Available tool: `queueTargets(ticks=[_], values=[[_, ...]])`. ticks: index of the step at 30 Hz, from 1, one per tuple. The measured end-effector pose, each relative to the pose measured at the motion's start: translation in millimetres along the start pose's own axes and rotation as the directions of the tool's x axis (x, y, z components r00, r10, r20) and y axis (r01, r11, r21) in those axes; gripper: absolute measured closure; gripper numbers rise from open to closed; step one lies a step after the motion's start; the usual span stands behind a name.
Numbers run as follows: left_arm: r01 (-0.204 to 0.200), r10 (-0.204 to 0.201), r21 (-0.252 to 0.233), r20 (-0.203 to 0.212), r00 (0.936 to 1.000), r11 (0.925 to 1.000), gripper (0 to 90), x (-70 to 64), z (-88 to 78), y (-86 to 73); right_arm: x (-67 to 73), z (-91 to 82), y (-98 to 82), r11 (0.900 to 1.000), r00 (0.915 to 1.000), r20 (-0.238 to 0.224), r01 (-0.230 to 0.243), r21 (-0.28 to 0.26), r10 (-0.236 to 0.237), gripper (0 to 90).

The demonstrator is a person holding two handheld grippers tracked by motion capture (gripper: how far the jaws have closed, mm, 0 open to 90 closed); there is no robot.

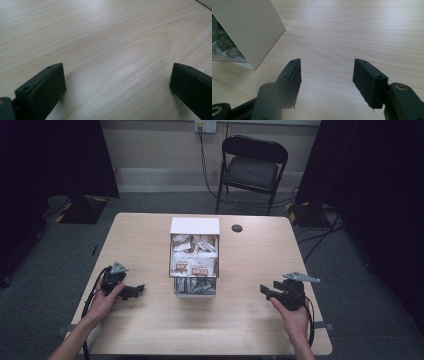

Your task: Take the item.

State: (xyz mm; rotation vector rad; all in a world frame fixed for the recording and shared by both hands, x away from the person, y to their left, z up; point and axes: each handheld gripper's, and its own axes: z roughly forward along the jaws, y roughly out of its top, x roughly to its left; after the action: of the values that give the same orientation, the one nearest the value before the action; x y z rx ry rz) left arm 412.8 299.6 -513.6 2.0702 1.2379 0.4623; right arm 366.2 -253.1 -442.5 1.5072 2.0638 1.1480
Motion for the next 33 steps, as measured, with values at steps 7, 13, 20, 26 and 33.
queueTargets(ticks=[7, 13, 20, 26, 33], values=[[0.0, 0.0, 0.0, 0.0, 1.0, 1.0, 0.0, 0.0, 0.0, 0.0, 11.8, -7.0, 13.4, 0.999, 0.9989, -0.044, 0.016, -0.033, -0.017, 44.8], [0.0, 0.0, 0.0, 0.0, 1.0, 1.0, 0.0, 0.0, 0.0, 0.0, 22.6, -12.2, 22.8, 0.998, 0.997, -0.065, 0.038, -0.052, -0.041, 47.1], [0.0, 0.0, 0.0, 0.001, 1.0, 1.0, 0.0, 0.0, 0.0, 0.0, 33.1, -19.2, 40.9, 0.994, 0.9924, -0.11, 0.044, -0.097, -0.055, 49.4], [0.0, 0.0, 0.0, 0.001, 1.0, 1.0, 0.0, 0.1, 0.0, 0.0, 42.8, -20.0, 51.9, 0.992, 0.9901, -0.121, 0.057, -0.11, -0.07, 50.9], [0.0, 0.0, 0.0, 0.001, 1.0, 1.0, 0.0, 0.1, 0.0, 0.0, 49.1, -25.6, 65.1, 0.988, 0.9863, -0.144, 0.06, -0.144, -0.08, 51.3]])
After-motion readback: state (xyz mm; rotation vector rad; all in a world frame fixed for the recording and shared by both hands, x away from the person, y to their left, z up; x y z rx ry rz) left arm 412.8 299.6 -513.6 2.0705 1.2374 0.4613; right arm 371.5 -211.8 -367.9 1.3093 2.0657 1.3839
